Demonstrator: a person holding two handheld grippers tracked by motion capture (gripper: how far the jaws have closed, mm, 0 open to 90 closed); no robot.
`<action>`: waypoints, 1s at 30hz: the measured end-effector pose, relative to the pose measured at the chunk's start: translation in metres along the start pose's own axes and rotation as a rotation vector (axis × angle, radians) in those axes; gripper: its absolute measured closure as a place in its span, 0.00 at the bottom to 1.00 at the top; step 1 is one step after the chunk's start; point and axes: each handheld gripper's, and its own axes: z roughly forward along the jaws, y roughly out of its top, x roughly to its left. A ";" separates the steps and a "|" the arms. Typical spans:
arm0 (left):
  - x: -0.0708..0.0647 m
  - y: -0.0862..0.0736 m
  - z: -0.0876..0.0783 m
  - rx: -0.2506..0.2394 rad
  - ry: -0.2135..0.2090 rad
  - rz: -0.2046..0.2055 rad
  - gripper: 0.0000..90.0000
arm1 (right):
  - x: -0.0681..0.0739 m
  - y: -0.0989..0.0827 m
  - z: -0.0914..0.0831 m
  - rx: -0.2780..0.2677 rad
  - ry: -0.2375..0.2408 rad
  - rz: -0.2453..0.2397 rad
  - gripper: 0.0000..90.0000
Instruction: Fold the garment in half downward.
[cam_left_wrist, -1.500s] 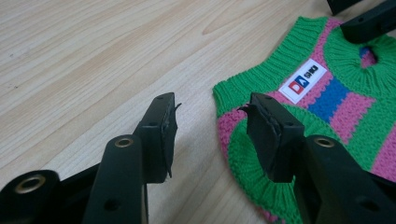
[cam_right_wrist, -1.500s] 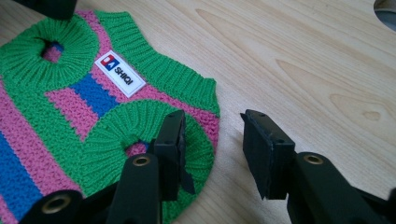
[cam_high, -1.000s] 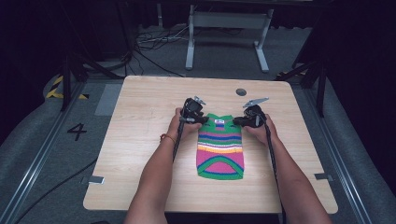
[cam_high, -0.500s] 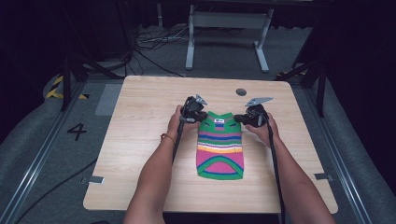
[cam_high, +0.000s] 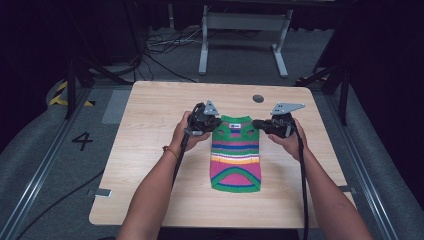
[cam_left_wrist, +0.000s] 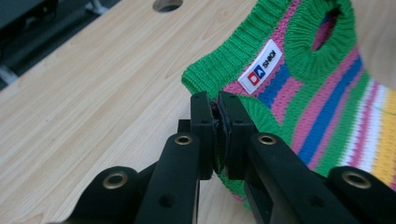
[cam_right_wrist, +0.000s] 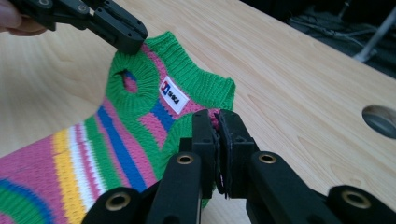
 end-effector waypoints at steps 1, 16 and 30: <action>-0.003 -0.001 -0.004 -0.004 0.001 0.014 0.95 | 0.003 0.000 -0.003 -0.007 0.007 -0.007 0.96; -0.049 -0.024 -0.039 -0.054 -0.085 0.129 0.95 | 0.040 -0.019 -0.035 -0.036 0.143 -0.099 0.95; -0.087 -0.058 -0.049 -0.017 -0.161 0.197 0.95 | 0.079 -0.054 -0.049 0.035 0.260 -0.180 0.95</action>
